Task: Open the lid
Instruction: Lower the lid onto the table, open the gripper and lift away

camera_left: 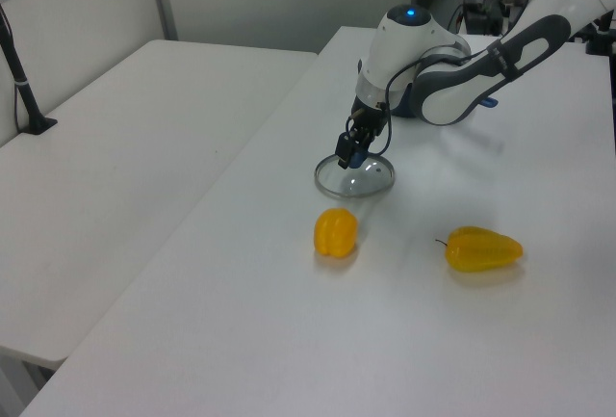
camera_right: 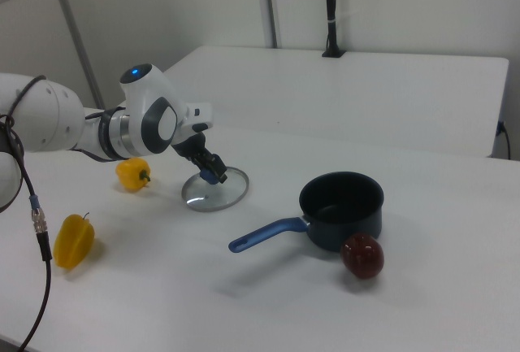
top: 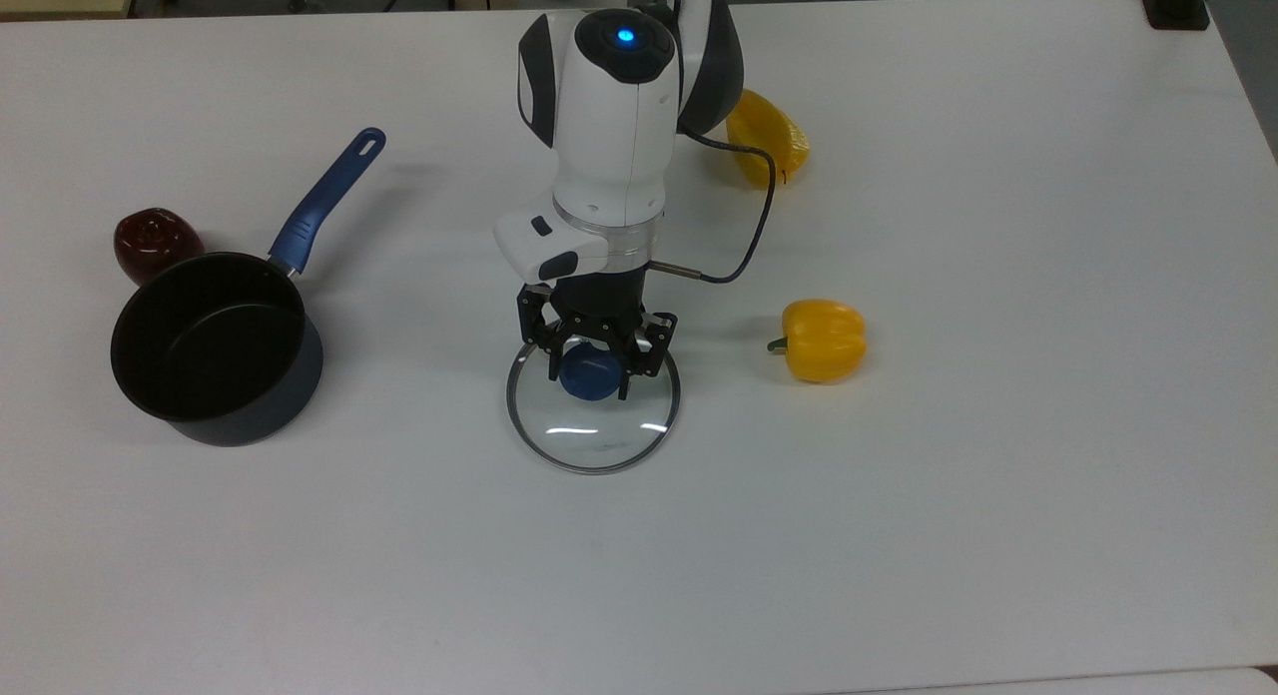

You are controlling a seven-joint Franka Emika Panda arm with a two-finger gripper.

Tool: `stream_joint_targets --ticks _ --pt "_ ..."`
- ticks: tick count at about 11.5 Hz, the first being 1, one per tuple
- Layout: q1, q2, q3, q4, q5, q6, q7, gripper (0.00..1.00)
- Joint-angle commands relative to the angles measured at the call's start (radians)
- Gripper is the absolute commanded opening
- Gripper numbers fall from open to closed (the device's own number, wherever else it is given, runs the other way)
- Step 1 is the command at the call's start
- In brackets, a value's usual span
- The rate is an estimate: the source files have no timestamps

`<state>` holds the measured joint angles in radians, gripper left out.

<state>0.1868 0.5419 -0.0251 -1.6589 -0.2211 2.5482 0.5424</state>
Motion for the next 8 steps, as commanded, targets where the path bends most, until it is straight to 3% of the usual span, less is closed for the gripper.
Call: stream_joint_targets --ticks 1,3,8 --pt "0.013 -0.008 -0.012 -0.007 -0.021 0.023 0.025 1.00" --pt "0.008 -0.046 -0.012 -0.005 -0.021 -0.032 0.022 1.00" --pt "-0.018 -0.244 -0.010 -0.004 -0.005 -0.346 -0.079 1.00"
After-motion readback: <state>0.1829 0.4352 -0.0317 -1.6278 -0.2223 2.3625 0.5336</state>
